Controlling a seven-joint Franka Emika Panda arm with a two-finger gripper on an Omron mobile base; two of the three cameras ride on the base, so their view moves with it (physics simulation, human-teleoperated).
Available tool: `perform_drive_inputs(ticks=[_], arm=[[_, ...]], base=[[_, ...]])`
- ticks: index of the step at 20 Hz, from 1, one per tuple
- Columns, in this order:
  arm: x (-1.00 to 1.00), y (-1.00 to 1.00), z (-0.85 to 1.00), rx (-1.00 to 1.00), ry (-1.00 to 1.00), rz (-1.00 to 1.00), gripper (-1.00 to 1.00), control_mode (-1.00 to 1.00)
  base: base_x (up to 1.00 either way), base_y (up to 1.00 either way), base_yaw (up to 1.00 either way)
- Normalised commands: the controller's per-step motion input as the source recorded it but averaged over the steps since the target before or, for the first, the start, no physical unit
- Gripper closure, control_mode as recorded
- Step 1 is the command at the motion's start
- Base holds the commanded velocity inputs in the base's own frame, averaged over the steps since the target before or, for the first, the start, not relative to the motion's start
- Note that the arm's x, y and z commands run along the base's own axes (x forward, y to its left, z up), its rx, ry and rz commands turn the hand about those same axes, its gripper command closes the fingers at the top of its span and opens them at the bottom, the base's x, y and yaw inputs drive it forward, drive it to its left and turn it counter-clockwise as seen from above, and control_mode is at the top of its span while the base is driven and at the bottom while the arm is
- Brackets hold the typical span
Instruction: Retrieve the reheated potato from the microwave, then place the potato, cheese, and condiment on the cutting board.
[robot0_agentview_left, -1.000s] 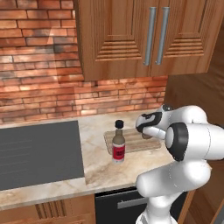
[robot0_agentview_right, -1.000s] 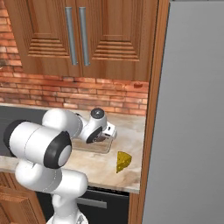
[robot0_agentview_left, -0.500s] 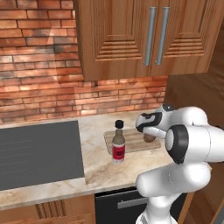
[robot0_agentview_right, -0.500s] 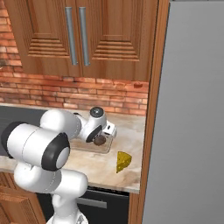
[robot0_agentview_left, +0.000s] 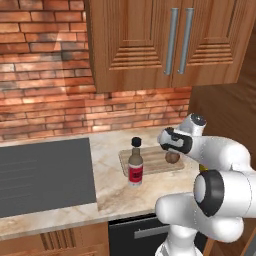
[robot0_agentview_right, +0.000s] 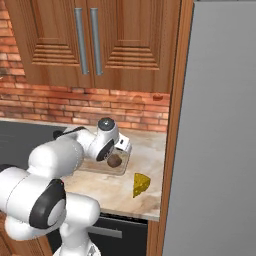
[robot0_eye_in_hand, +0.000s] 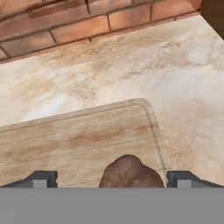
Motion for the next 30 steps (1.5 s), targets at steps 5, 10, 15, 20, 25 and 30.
perform_drive_inputs(ticks=[5,10,15,20,25,30], arm=[[-0.6,-0.04,0.66,0.0,-0.06,-0.07,-1.0,-1.0],[-0.63,-0.01,0.55,-0.02,0.0,-0.11,-1.0,-1.0],[-0.58,-0.1,0.51,-0.05,0.0,-0.16,-1.0,-1.0],[-0.43,-0.43,0.37,-0.06,0.0,-0.1,-1.0,-1.0],[-0.33,-0.58,0.21,-0.01,0.06,0.0,-1.0,-1.0],[-0.31,-0.24,0.0,0.0,0.11,0.03,-1.0,-1.0]], base=[[0.0,0.0,0.0],[0.0,0.0,0.0],[0.0,0.0,0.0],[0.0,0.0,0.0],[0.0,0.0,0.0],[0.0,0.0,0.0]])
